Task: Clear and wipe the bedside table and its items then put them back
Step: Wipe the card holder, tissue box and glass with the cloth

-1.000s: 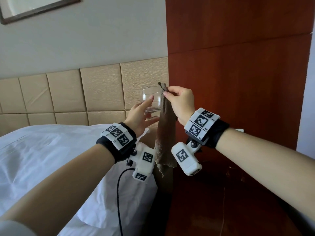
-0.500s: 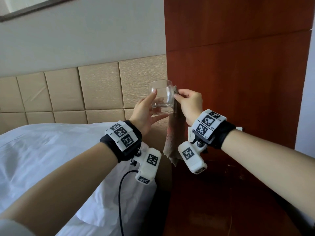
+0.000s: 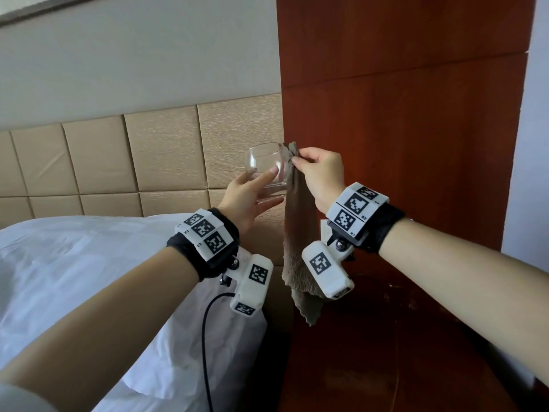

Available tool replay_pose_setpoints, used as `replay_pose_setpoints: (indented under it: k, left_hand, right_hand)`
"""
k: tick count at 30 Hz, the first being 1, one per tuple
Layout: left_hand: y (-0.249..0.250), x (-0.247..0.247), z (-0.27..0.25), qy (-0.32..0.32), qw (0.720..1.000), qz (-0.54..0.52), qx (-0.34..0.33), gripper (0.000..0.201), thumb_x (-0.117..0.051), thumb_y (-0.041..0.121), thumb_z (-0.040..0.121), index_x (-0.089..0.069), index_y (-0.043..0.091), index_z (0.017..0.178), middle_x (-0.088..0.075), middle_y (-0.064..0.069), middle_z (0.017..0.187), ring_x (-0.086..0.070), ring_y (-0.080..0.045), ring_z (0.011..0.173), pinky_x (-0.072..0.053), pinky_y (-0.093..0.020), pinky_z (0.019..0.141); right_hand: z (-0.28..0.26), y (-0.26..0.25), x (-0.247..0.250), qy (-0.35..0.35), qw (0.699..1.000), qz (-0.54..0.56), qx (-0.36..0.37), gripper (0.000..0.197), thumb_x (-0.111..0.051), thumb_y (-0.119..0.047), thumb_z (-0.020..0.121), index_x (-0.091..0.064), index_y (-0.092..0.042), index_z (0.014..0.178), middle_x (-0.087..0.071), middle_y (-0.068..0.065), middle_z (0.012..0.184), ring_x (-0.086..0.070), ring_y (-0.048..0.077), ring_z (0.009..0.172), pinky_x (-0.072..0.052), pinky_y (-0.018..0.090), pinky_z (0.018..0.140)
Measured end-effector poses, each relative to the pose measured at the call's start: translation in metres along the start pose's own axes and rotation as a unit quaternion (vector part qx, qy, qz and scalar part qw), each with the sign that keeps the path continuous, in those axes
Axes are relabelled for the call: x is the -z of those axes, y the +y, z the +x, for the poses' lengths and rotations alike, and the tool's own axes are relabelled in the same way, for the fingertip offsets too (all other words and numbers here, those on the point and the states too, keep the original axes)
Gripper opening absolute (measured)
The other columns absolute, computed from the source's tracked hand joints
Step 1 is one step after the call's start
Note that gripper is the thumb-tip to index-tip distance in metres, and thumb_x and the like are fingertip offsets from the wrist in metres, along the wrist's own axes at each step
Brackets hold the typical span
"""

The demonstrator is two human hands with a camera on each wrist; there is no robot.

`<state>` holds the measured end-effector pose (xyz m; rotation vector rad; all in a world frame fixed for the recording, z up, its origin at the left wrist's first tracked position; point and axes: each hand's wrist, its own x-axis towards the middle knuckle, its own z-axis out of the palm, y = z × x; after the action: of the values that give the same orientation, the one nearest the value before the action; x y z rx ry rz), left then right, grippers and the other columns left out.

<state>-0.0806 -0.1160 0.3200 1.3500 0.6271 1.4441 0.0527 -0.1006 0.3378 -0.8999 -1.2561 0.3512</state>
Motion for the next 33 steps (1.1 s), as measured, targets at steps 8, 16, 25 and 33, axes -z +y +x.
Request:
replay_pose_setpoints:
  k: [8,16,25,33]
  left_hand:
    - [0.003,0.009,-0.003,0.004,1.000,-0.019,-0.016,0.059,-0.066,0.022,0.085,-0.042,0.005,0.135,-0.072,-0.003,0.093,-0.067,-0.029,0.099,-0.059,-0.035,0.076]
    - [0.002,0.001,0.001,0.070,0.996,-0.053,-0.012,0.054,-0.065,0.026,0.087,-0.044,-0.002,0.127,-0.059,-0.016,0.116,-0.063,-0.025,0.093,-0.058,-0.032,0.064]
    - [0.000,-0.006,-0.001,0.045,0.999,-0.020,0.015,0.047,-0.068,0.031,0.084,-0.050,0.002,0.116,-0.058,-0.014,0.110,-0.062,-0.029,0.104,-0.059,-0.033,0.069]
    - [0.007,-0.011,-0.011,0.004,1.000,-0.001,0.022,0.052,-0.060,0.035,0.089,-0.053,-0.002,0.124,-0.063,-0.014,0.112,-0.068,-0.020,0.086,-0.057,-0.030,0.065]
  right_hand:
    - [0.003,-0.001,0.002,0.006,1.000,-0.007,-0.001,0.024,-0.066,-0.013,0.084,-0.071,-0.006,0.107,-0.072,0.006,0.104,-0.065,0.019,0.101,-0.051,0.037,0.095]
    - [-0.001,-0.004,0.003,0.003,1.000,0.016,-0.002,0.024,-0.067,-0.012,0.084,-0.071,-0.006,0.107,-0.072,0.005,0.103,-0.065,0.018,0.100,-0.051,0.036,0.096]
    - [-0.002,-0.006,0.007,-0.003,1.000,-0.014,0.025,0.024,-0.066,-0.013,0.084,-0.071,-0.007,0.107,-0.072,0.006,0.103,-0.066,0.018,0.099,-0.052,0.037,0.093]
    - [-0.004,0.005,0.012,0.013,1.000,-0.013,-0.008,0.022,-0.066,-0.012,0.085,-0.072,-0.006,0.105,-0.072,0.004,0.102,-0.065,0.015,0.096,-0.051,0.033,0.094]
